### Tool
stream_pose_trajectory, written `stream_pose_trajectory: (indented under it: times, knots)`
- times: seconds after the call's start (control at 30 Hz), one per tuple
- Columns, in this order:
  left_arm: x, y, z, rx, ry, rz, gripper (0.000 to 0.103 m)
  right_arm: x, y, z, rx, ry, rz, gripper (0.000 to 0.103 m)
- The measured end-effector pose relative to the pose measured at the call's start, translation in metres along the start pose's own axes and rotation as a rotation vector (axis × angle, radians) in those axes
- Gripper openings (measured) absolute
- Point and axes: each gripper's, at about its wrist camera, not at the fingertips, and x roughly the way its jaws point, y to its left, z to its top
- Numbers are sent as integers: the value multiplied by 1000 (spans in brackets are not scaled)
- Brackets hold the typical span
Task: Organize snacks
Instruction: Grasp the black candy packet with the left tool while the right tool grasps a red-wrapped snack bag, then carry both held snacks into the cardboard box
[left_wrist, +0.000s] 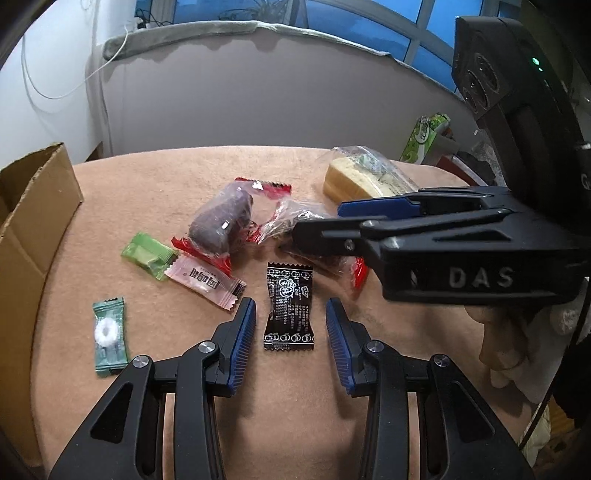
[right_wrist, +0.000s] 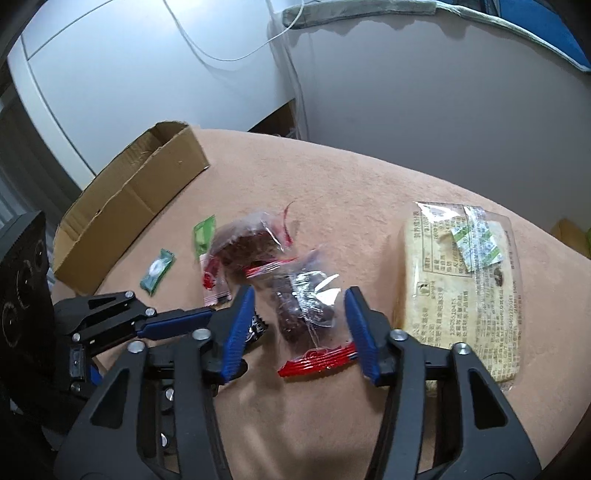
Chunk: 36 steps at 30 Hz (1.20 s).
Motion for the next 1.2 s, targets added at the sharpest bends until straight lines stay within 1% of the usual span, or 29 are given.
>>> stream_pose_trajectory:
  times: [0.07, 0.13, 0.17, 0.27, 0.43, 0.47, 0.57, 0.7, 0.8, 0.9, 1.2]
  knots:
    - [2, -1, 1, 9, 5, 12, 33, 2, 1, 1, -1, 5, -7, 49]
    - [4, -3, 3, 19, 8, 18, 32, 3, 3, 1, -13, 12, -24, 49]
    - [4, -4, 3, 25, 8, 22, 28, 4, 5, 1, -19, 19, -38, 49]
    - [7, -5, 5, 22, 8, 27, 22, 8, 7, 3, -23, 34, -61, 49]
    - [7, -5, 4, 24, 8, 27, 22, 14, 12, 5, -29, 57, -91, 49]
    - [7, -5, 3, 26, 9, 27, 22, 16, 12, 6, -26, 59, -94, 44]
    - [3, -3, 0, 35, 10, 26, 22, 18, 12, 7, -9, 67, -90, 43]
    - [-5, 0, -6, 33, 6, 22, 22, 18, 15, 5, -25, 76, -104, 42]
    - [-11, 4, -11, 20, -3, 20, 22, 18, 16, 4, -11, 71, -104, 41]
    - [-19, 10, -12, 5, -18, 20, 22, 12, 16, 2, 14, 58, -82, 41]
    - [-58, 30, -17, -35, -98, 25, 22, -22, 21, -6, 52, 2, -65, 41]
